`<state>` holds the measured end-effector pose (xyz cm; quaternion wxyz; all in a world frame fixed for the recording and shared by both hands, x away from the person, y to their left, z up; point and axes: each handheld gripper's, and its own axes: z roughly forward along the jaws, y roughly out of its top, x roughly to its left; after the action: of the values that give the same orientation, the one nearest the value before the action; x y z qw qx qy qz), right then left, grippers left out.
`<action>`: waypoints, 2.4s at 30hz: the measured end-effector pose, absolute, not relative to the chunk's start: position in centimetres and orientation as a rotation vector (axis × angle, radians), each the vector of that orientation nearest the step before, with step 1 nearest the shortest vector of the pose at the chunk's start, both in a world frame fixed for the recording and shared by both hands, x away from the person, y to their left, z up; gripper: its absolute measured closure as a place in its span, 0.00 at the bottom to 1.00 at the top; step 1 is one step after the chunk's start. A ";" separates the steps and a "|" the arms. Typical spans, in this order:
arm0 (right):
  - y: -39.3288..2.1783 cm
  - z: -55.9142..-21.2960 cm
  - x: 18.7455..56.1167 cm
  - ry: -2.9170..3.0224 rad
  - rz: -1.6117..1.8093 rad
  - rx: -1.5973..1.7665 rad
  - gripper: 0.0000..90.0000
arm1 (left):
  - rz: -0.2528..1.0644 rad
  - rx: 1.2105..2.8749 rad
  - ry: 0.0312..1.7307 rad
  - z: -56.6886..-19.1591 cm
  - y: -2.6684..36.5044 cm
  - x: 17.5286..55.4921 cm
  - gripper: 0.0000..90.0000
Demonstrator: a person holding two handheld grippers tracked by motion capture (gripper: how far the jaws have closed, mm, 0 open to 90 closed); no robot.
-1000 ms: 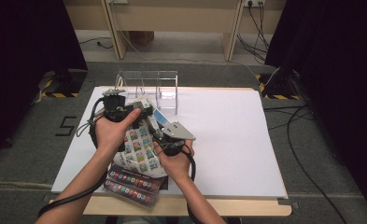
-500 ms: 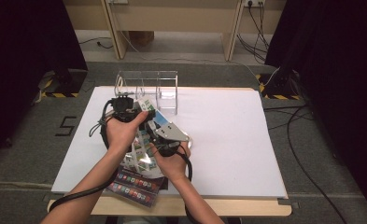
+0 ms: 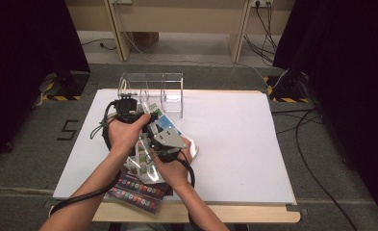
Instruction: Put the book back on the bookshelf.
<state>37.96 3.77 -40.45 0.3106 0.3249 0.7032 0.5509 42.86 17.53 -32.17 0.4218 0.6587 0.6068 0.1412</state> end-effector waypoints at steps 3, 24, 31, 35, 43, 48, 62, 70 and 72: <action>4.1 -40.5 37.8 1.847 1.434 0.844 0.73 | 0.342 1.643 1.513 -32.2 17.7 42.8 0.62; -1.3 -38.8 37.1 1.995 1.476 0.775 0.61 | 0.264 1.628 1.358 -32.8 20.7 42.8 0.81; -11.6 -38.5 39.0 1.860 1.420 1.006 0.61 | 0.281 1.654 1.260 -31.7 20.4 42.6 0.81; -16.2 -39.1 39.0 1.775 1.407 1.120 0.62 | 0.320 1.661 1.214 -30.4 19.7 42.9 0.81; -20.1 -40.1 38.2 1.694 1.390 1.201 0.62 | 0.549 1.609 1.096 -26.7 18.6 43.1 0.81; -21.0 -42.0 38.0 1.705 1.369 1.246 0.62 | 0.818 1.624 0.992 -28.8 18.2 41.5 0.81; -20.2 -42.9 37.9 1.732 1.344 1.245 0.62 | 0.823 1.546 0.887 -34.1 22.5 35.3 0.80; -20.6 -43.3 37.9 1.735 1.349 1.261 0.61 | 0.830 1.491 0.878 -35.0 22.0 34.2 0.79; -20.7 -43.4 38.0 1.736 1.351 1.267 0.61 | 0.829 1.470 0.882 -35.2 22.0 34.0 0.79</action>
<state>37.97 -20.66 -43.37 0.2969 0.4767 0.6531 0.5081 33.98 22.04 -35.25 0.5798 0.6290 0.3773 0.3546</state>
